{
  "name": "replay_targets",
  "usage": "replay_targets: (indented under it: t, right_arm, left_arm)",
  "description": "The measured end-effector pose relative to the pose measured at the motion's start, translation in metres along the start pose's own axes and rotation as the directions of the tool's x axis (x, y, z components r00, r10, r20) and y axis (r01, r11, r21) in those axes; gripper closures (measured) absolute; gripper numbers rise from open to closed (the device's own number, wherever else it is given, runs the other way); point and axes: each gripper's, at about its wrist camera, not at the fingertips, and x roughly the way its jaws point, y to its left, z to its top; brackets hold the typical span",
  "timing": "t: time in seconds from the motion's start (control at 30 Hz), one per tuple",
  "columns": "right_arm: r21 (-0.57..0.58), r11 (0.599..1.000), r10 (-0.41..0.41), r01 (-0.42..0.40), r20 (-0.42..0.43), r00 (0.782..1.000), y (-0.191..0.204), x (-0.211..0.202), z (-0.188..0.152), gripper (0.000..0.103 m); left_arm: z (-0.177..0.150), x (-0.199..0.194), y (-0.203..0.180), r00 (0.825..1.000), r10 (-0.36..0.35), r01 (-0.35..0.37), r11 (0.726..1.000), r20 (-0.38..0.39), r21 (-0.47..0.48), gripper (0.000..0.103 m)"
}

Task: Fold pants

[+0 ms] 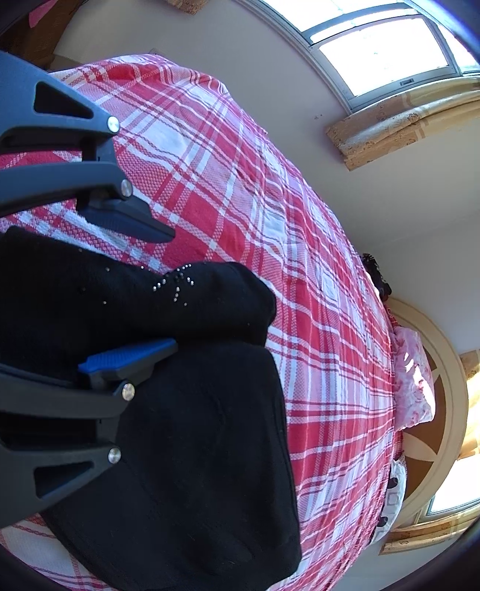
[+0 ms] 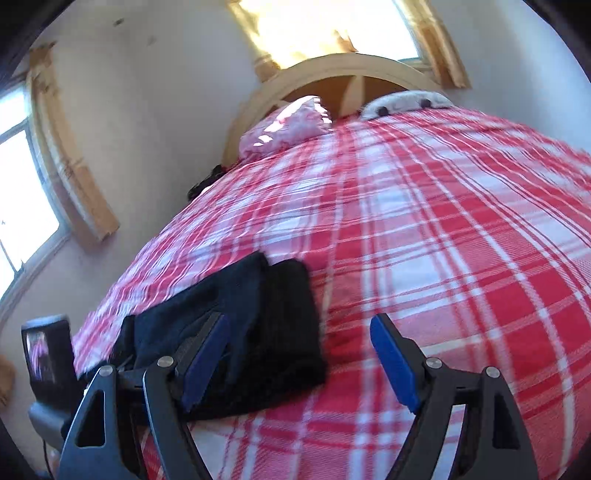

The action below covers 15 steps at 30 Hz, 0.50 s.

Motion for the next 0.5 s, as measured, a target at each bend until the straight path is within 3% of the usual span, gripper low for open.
replay_targets:
  t: [0.2, 0.43, 0.5]
  right_arm:
    - [-0.257, 0.964, -0.069, 0.072, 0.023, 0.997, 0.052, 0.013, -0.030, 0.022]
    - [-0.248, 0.966, -0.087, 0.076, -0.035, 0.996, 0.046, 0.025, -0.033, 0.022]
    - [-0.238, 0.968, -0.109, 0.086, -0.086, 0.990, 0.042, 0.035, -0.034, 0.022]
  left_arm:
    - [-0.001, -0.001, 0.007, 1.000, -0.009, 0.008, 0.999, -0.005, -0.032, 0.039]
    - [-0.017, -0.027, 0.014, 1.000, -0.011, 0.010, 1.000, -0.023, -0.017, 0.023]
    - [-0.022, -0.034, 0.015, 1.000, -0.005, 0.005, 1.000, -0.021, -0.001, 0.015]
